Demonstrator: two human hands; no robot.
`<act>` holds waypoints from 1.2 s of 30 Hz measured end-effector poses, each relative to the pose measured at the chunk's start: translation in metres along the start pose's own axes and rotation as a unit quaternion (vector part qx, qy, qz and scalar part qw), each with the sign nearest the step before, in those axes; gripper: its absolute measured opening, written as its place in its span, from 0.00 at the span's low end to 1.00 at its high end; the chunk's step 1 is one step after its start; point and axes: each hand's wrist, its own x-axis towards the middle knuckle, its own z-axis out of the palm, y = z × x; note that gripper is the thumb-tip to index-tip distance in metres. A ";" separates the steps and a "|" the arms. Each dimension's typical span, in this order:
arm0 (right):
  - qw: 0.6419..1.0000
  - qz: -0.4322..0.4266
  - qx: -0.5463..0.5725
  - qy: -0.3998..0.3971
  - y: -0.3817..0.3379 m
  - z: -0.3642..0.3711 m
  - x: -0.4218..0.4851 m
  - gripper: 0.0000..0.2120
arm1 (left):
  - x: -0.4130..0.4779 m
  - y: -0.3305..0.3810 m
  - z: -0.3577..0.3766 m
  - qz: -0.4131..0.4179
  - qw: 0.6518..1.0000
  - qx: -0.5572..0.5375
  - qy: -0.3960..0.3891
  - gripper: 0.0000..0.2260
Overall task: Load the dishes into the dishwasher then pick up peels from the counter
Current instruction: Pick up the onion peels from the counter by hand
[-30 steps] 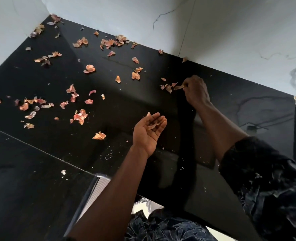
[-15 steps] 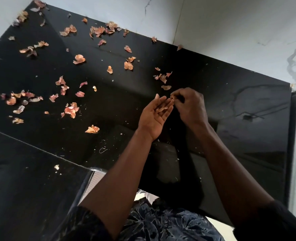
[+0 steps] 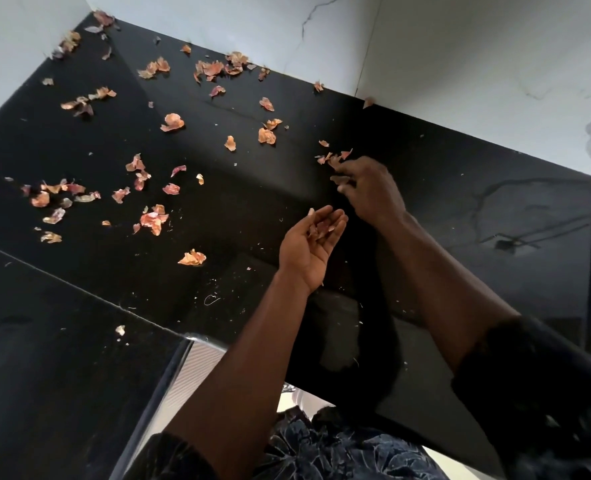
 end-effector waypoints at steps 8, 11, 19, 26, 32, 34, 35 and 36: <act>1.000 -0.007 0.008 0.026 0.002 0.007 -0.019 0.06 | -0.003 0.000 -0.005 0.010 1.000 -0.028 -0.005 0.19; 0.998 -0.042 0.054 0.009 -0.015 -0.005 -0.035 0.07 | 0.000 -0.001 -0.005 0.014 0.999 -0.040 0.008 0.20; 0.998 -0.021 0.051 0.031 -0.011 -0.010 0.009 0.09 | -0.003 0.003 -0.009 0.018 0.998 -0.053 0.007 0.18; 0.995 -0.014 -0.096 -0.019 0.015 0.004 0.060 0.15 | -0.010 0.003 -0.018 0.036 0.999 -0.031 0.017 0.19; 0.996 -0.001 -0.089 0.026 0.025 0.006 0.042 0.08 | -0.012 0.003 -0.015 0.050 0.998 -0.030 0.023 0.18; 0.997 0.016 -0.070 0.030 0.028 0.005 0.034 0.08 | -0.011 0.003 -0.015 0.049 0.998 -0.031 0.024 0.19; 0.998 0.027 -0.055 0.028 0.030 0.005 0.031 0.08 | -0.011 0.003 -0.015 0.048 0.998 -0.031 0.024 0.19; 0.998 0.037 -0.042 0.025 0.031 0.005 0.028 0.08 | -0.012 0.003 -0.015 0.046 0.998 -0.031 0.023 0.19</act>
